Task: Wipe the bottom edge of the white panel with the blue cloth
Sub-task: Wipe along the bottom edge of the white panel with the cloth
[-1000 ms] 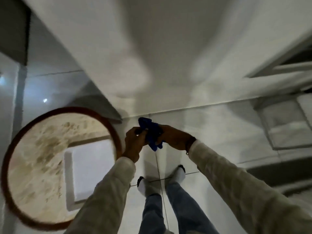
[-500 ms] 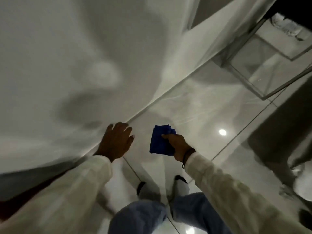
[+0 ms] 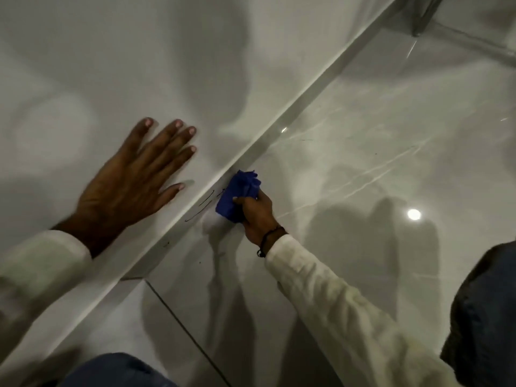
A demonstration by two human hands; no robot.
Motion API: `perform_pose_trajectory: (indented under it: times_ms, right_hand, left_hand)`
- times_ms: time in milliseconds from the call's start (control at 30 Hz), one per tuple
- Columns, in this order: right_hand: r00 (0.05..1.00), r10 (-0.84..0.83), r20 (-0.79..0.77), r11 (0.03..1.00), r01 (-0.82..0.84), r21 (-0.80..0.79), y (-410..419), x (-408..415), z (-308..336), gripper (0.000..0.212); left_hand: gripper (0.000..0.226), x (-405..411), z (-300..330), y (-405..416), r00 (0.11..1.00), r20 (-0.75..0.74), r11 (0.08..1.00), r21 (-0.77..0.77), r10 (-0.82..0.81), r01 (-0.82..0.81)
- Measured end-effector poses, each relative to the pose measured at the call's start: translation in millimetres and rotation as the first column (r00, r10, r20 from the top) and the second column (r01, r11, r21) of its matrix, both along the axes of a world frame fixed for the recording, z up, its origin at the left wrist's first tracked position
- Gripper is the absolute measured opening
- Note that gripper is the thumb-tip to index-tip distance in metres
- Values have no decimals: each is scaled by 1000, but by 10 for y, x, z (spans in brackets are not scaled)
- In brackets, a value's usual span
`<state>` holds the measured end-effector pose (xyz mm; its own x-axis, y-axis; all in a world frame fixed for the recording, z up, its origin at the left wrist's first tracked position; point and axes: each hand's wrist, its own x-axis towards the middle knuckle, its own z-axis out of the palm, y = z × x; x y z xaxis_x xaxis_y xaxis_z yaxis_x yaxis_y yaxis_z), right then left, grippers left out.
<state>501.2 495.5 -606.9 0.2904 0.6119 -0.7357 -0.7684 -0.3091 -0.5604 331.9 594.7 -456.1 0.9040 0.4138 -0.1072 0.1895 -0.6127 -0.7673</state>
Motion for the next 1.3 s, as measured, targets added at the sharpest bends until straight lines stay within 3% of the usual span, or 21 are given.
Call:
perform_pose_trajectory:
  times_ms: [133, 200, 367, 467, 533, 667, 800, 1000, 1133, 1300]
  right_hand:
    - [998, 36, 45, 998, -38, 42, 249, -364, -163, 30]
    - [996, 40, 75, 999, -40, -6, 251, -602, -119, 31]
    - [975, 213, -64, 975, -207, 84, 12, -999, -107, 25]
    - [996, -33, -89, 996, 41, 82, 318, -571, -190, 25]
    - [990, -140, -20, 988, 141, 60, 498, -175, -237, 27]
    - [994, -37, 107, 999, 39, -19, 419, -390, -343, 22]
    - [984, 165, 71, 986, -164, -11, 172, -793, -401, 27]
    - [994, -50, 96, 999, 50, 7, 548, 39, -352, 37]
    - [984, 68, 167, 996, -58, -60, 431, -629, -216, 29]
    - [951, 300, 74, 950, -305, 65, -152, -1822, -221, 29]
  left_hand:
    - [74, -16, -1, -19, 998, 41, 999, -24, -39, 40]
    - [73, -27, 7, -33, 997, 58, 998, -10, -56, 57]
    - [74, -98, 79, -3, 995, 61, 995, 59, -84, 81]
    - [72, -57, 38, 89, 997, 22, 996, 34, -80, 79]
    - [72, -10, 8, 85, 997, 16, 996, 51, -79, 78]
    - [75, 10, -82, 46, 994, -48, 983, 154, -94, 100]
    - [70, -41, -96, 47, 998, -53, 992, 121, -41, 47]
    - [69, -1, -72, 33, 999, -23, 997, 71, -42, 44]
    - [79, 14, -100, 31, 996, -73, 985, 165, -47, 58]
    - [82, 18, -61, -3, 991, -135, 980, 193, -23, 50]
